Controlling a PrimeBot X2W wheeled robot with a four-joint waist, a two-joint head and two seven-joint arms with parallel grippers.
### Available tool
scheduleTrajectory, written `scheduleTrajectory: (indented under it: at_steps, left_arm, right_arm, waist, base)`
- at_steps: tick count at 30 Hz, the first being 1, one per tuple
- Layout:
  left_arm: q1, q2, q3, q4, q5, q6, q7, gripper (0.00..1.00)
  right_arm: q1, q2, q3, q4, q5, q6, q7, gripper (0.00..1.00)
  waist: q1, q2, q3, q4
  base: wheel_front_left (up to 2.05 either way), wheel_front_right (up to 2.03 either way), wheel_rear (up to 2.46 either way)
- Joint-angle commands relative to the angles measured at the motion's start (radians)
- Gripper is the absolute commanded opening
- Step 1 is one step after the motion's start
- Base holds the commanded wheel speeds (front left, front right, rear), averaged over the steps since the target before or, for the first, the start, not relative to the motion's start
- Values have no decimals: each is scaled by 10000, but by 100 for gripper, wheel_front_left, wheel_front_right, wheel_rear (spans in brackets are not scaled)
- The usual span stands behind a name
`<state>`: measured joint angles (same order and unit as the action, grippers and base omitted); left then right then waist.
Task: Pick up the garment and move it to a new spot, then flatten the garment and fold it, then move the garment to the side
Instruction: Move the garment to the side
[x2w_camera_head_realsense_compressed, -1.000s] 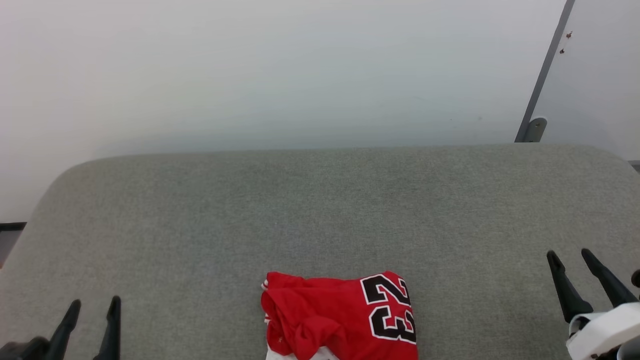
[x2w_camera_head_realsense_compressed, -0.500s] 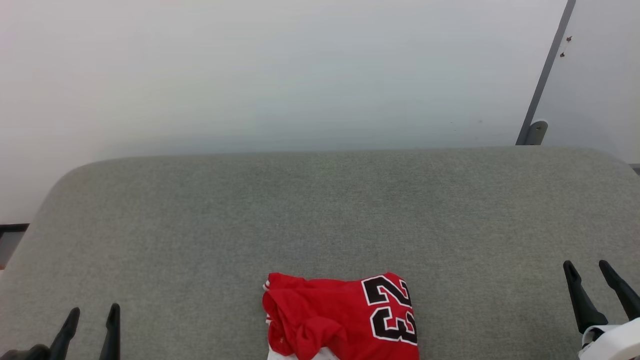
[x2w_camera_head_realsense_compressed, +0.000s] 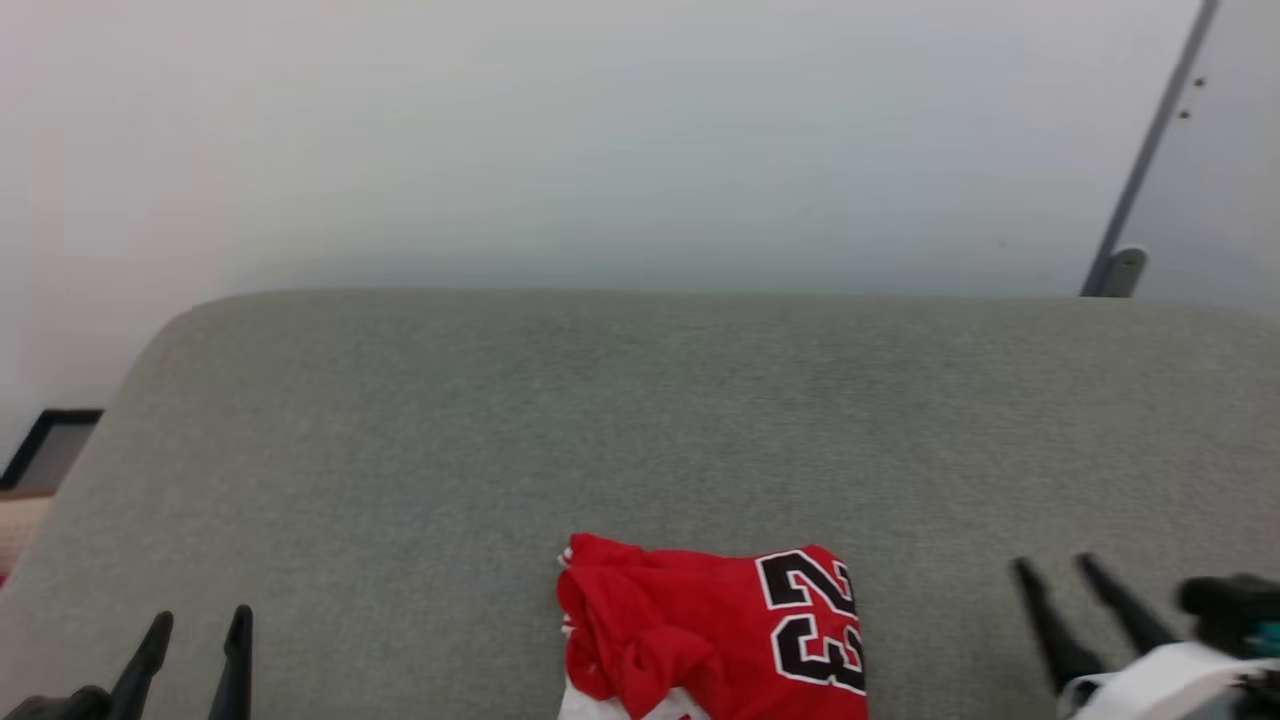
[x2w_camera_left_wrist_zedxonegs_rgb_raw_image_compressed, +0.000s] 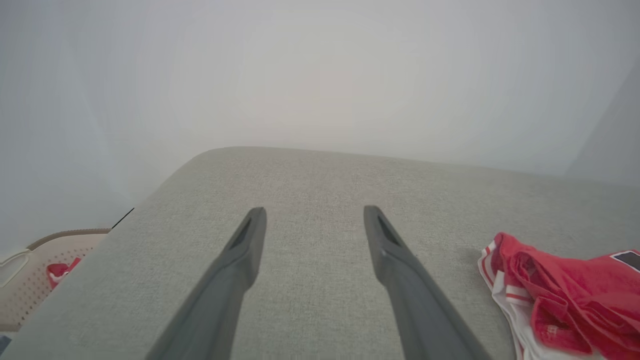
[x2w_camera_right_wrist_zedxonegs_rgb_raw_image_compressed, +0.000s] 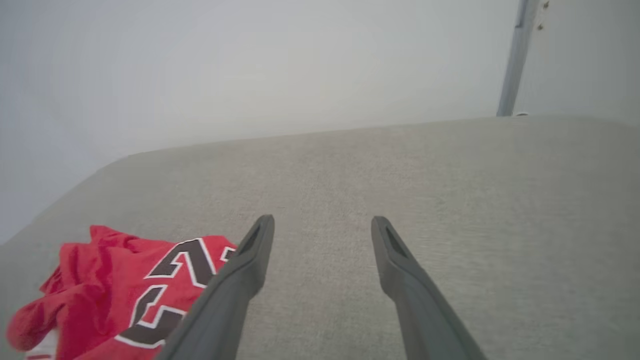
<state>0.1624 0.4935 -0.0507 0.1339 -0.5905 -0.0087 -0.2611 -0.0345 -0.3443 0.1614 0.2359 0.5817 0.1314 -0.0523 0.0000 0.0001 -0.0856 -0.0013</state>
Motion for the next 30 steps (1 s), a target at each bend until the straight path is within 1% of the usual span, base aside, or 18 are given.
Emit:
scheduleTrajectory:
  at_steps: [1,7,11,16,22,28,29,30]
  left_arm:
    - [-58,21,6,-5,47,-30,-11,100]
    - [-99,-66,-119,-5,9,-80,25,100]
    - [-191,-78,-246,76,39,-154,37,100]
    - [-302,-104,-362,186,63,-199,49,100]
    - [-510,-162,-474,330,51,-289,37,100]
    - [-785,-254,-572,498,101,-392,7,100]
    - [-816,-263,-584,528,106,-417,2,100]
    - [-849,-275,-592,562,111,-436,3,100]
  right_arm:
    - [-161,79,248,-42,110,-17,135,100]
    - [-513,340,1443,203,500,-17,1026,100]
    - [-706,322,1855,683,607,-17,1672,100]
    - [-844,318,1781,1289,692,-17,2462,100]
    - [-1046,522,1492,2037,823,-17,3746,100]
    - [-1380,1025,1331,3055,799,-19,4908,100]
    - [-1454,1075,1408,3107,774,-17,5033,45]
    - [-1516,1108,1457,3158,747,-17,5127,0]
  waist:
    - [0,-1,111,279]
    - [0,-1,298,925]
    - [0,-1,416,1361]
    - [0,-1,535,1789]
    - [0,-1,798,2144]
    - [0,-1,992,2335]
    - [0,-1,1011,2357]
    - [0,-1,1025,2371]
  base:
    - [0,0,0]
    - [0,0,0]
    - [0,0,0]
    - [0,0,0]
    - [0,0,0]
    - [0,0,0]
    - [0,0,0]
    - [0,0,0]
